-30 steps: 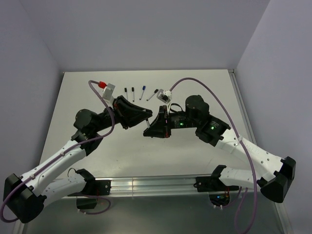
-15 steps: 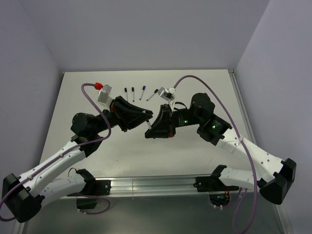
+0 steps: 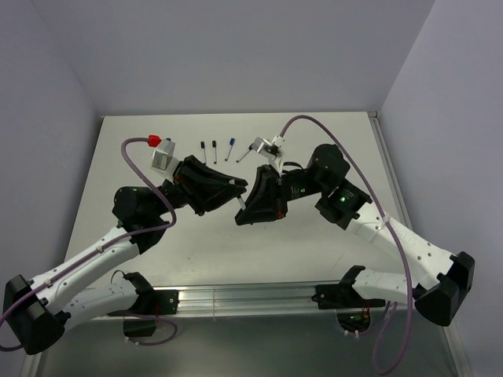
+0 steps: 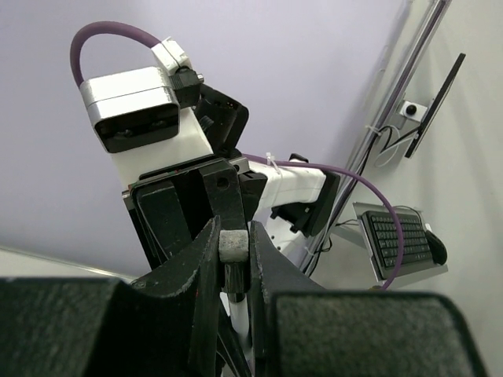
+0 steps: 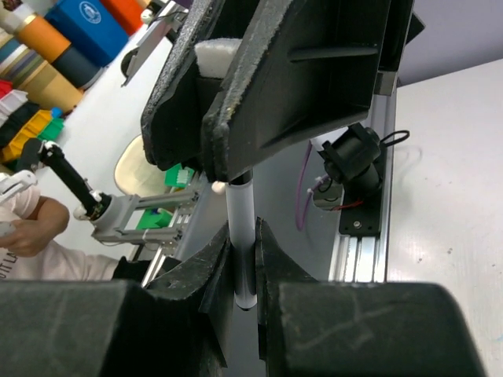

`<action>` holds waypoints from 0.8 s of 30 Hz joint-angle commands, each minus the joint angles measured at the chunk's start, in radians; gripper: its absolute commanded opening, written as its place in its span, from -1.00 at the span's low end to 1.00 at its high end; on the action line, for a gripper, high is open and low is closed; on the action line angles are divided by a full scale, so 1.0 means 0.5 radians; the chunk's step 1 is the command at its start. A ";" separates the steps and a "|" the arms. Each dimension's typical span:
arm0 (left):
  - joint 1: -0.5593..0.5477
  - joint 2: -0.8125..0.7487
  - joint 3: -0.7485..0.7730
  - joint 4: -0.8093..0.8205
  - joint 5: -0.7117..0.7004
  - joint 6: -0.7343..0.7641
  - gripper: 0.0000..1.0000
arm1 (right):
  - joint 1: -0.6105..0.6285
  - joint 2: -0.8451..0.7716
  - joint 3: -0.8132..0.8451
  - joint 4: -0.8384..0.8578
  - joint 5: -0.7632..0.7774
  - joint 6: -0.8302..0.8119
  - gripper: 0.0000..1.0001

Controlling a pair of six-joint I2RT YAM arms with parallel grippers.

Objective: Insert the pens into the pen caps
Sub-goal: Press the pen cap onto the pen.

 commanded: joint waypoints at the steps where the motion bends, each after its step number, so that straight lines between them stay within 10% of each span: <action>1: -0.140 0.009 -0.045 -0.306 0.361 0.059 -0.99 | -0.086 -0.018 0.340 0.175 0.461 -0.074 -1.00; 24: -0.285 0.000 0.020 -1.067 -0.303 0.268 -0.99 | 0.003 -0.061 0.601 -0.700 1.600 -0.550 -1.00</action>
